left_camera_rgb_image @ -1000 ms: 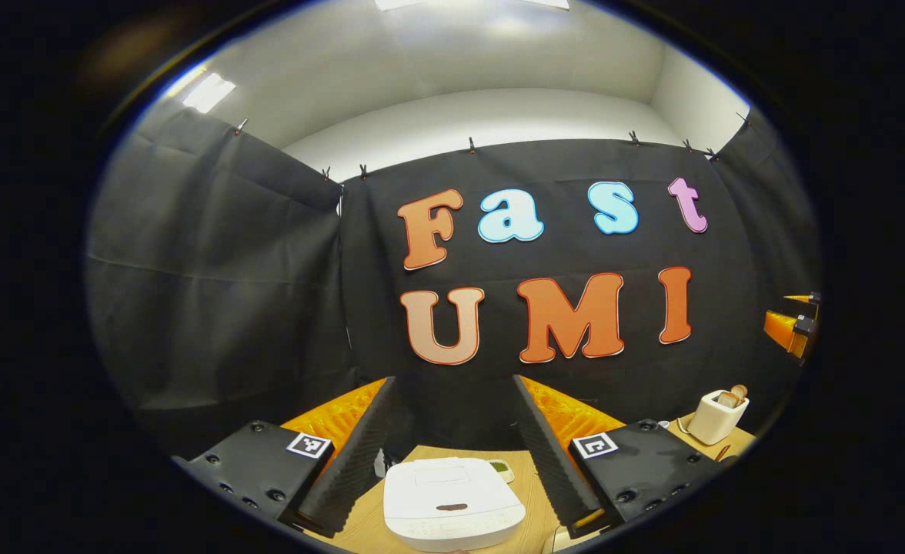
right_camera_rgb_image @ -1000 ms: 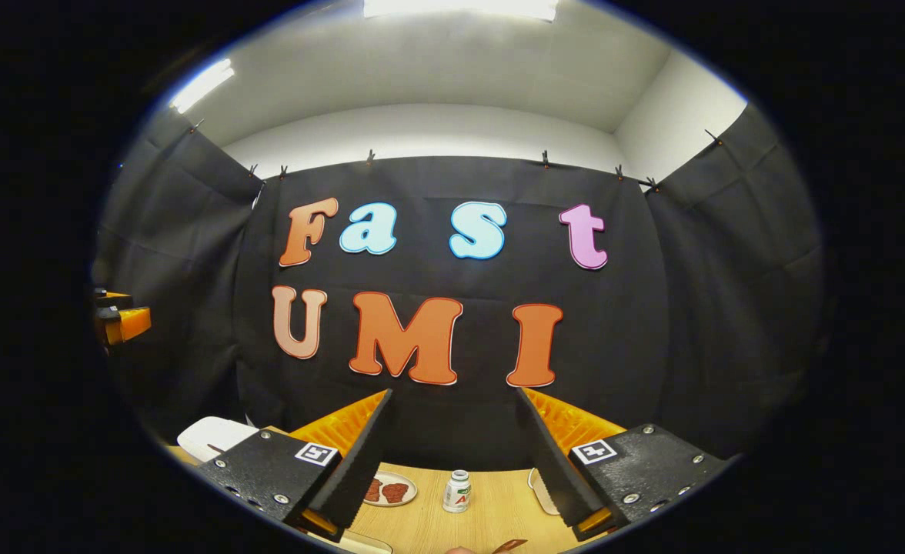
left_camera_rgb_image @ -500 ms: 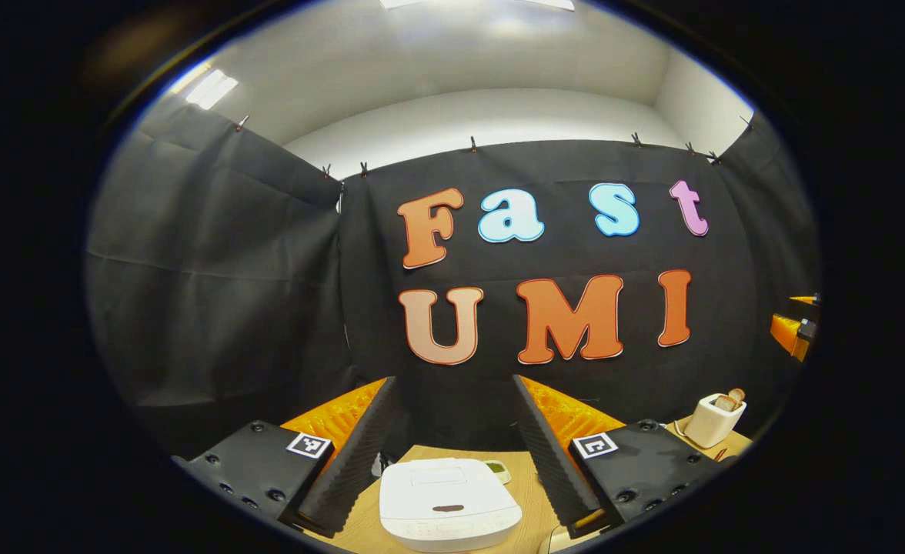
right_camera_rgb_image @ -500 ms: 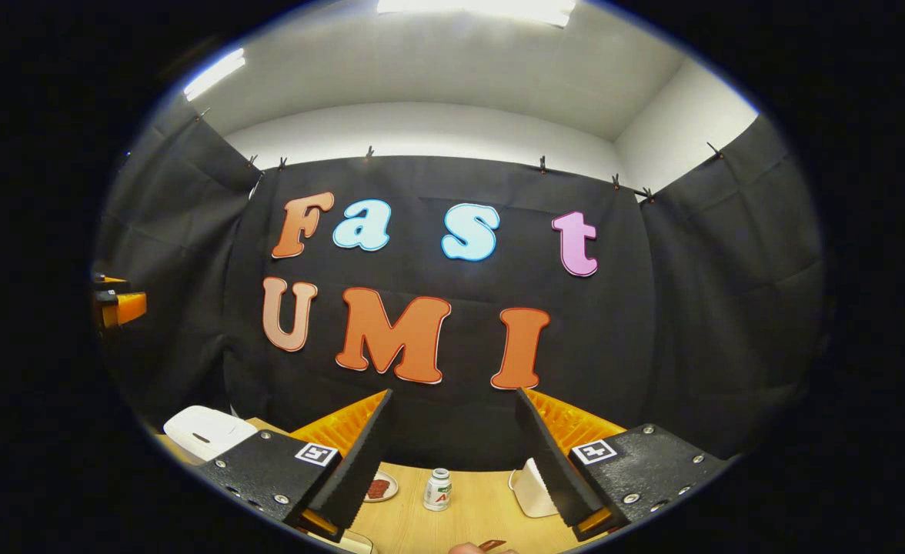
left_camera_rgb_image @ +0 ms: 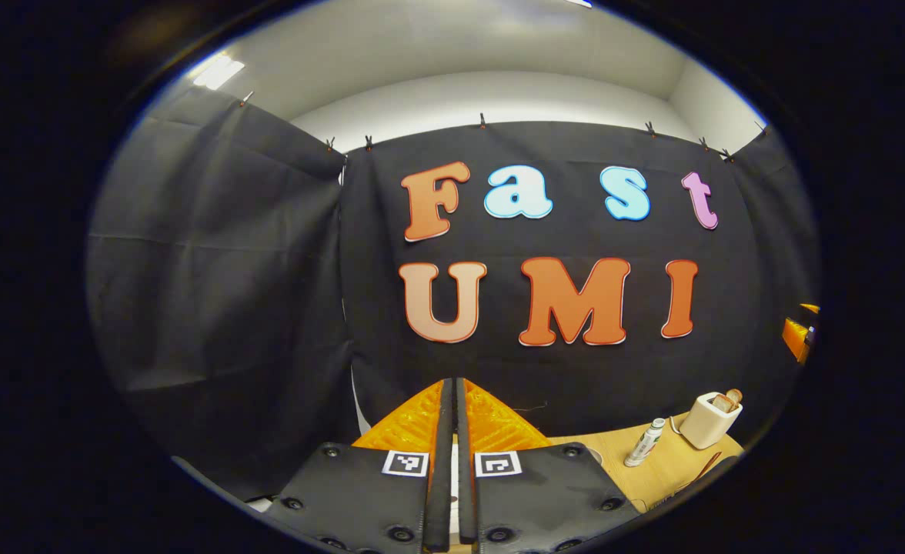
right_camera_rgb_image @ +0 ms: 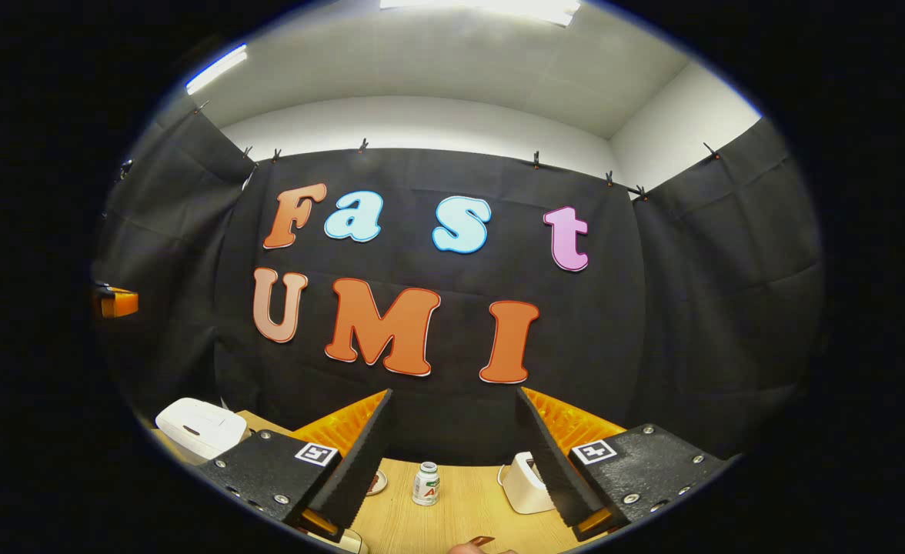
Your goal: Close the left gripper, press the button to open the rice cooker; take a wooden spoon from the chopstick holder with the right hand, scoop a spoonful of rice and pour it into the rice cooker, then put the wooden spoon back into the chopstick holder.
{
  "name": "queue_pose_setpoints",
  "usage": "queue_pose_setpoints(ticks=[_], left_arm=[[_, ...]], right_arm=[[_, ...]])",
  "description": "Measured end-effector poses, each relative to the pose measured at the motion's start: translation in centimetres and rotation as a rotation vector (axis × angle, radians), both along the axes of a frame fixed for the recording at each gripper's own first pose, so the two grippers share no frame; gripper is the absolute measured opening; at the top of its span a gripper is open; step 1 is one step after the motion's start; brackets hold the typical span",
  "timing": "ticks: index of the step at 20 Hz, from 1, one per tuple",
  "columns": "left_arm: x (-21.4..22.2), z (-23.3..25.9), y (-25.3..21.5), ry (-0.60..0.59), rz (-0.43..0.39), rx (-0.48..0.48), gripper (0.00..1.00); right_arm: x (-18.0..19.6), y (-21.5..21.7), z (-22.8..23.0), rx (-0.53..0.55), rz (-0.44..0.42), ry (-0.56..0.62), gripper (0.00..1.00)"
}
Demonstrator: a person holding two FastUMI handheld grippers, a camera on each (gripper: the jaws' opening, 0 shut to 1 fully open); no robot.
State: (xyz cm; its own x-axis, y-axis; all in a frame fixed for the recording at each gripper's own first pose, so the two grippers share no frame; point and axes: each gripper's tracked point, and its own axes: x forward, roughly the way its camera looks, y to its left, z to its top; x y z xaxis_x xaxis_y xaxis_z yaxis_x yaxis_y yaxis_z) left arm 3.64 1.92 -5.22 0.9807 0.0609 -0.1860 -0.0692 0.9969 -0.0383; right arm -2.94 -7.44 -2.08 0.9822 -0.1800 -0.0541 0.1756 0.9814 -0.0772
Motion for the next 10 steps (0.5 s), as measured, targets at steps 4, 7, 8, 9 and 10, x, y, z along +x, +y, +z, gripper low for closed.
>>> queue_pose_setpoints(ticks=[4, 7, 8, 9, 10], left_arm=[[1.2, -4.5, 0.1, 0.17, -0.028, -0.079, 0.06], [2.3, -8.7, 0.7, 0.306, -0.023, -0.139, 0.05], [2.6, -10.1, 0.8, 0.348, -0.023, -0.167, 0.05], [2.8, -11.4, 0.9, 0.392, -0.025, -0.19, 0.06], [2.8, -12.7, 0.9, 0.433, -0.027, -0.215, 0.06]], right_arm=[[-0.2, -0.3, -0.8, -0.002, -0.019, 0.019, 0.95], [-0.7, -0.5, -1.5, -0.014, -0.033, 0.044, 0.95], [-1.0, -0.6, -1.9, -0.017, -0.037, 0.054, 0.97], [-1.2, -0.6, -2.1, -0.019, -0.04, 0.063, 0.95], [-1.5, -0.6, -2.4, -0.021, -0.045, 0.072, 0.95]])
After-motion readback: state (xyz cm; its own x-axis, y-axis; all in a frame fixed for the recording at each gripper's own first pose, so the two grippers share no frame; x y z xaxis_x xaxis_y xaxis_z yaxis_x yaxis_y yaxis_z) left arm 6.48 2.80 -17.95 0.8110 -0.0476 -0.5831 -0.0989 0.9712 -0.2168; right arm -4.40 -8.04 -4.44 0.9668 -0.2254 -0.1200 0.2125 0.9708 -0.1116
